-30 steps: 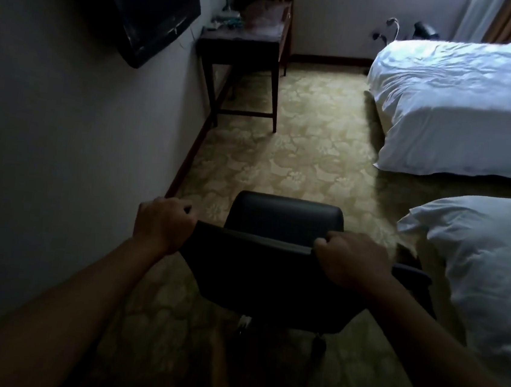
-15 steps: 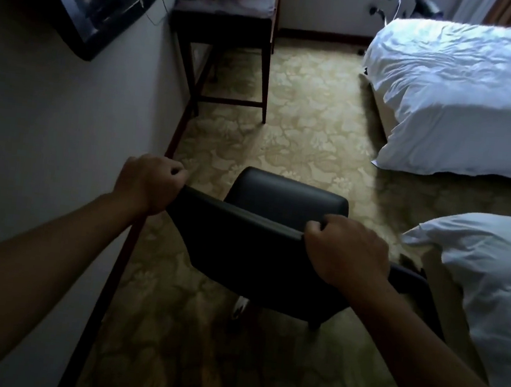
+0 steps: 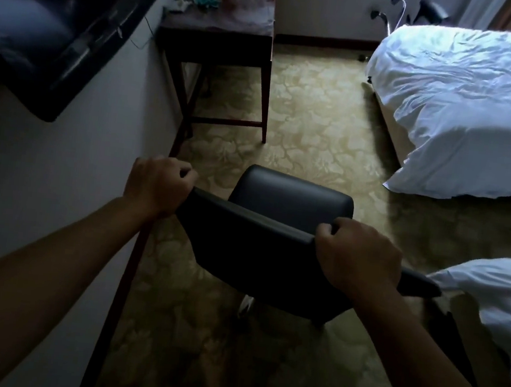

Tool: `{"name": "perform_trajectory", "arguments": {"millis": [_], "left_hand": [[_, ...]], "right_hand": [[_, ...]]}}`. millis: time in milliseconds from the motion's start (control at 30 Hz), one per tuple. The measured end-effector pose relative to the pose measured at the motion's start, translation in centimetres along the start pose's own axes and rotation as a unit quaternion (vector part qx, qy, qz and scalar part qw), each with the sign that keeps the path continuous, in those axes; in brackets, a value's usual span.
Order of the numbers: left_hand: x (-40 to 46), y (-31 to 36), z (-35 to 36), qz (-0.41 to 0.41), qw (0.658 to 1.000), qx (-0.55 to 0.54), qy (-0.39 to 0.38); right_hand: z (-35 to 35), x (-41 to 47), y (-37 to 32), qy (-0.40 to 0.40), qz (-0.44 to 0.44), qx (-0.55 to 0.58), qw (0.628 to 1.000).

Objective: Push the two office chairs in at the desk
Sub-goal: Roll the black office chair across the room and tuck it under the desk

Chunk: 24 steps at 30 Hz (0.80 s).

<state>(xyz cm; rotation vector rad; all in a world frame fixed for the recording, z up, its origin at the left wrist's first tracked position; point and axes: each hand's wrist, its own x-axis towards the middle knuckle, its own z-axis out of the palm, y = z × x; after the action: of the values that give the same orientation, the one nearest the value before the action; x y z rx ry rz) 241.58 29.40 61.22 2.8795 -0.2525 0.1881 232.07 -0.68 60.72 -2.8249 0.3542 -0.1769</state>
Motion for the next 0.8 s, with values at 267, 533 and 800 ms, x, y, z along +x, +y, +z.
{"name": "perform_trajectory", "arguments": {"millis": [267,533,800], "left_hand": [[12.0,-1.6,1.3,-0.004,1.000,0.019,-0.006],[24.7,-2.6,3.2,-0.001,0.999,0.026,0.018],[39.4,-3.3,5.0,0.009,1.000,-0.010,0.026]], "right_hand": [[1.5,12.5,-2.2,-0.024,-0.020,0.033,0.999],[3.5,25.7,-3.7,0.009,-0.002,-0.006,1.000],[5.3,40.0,-5.0,0.011,0.031,-0.027,0.999]]}}
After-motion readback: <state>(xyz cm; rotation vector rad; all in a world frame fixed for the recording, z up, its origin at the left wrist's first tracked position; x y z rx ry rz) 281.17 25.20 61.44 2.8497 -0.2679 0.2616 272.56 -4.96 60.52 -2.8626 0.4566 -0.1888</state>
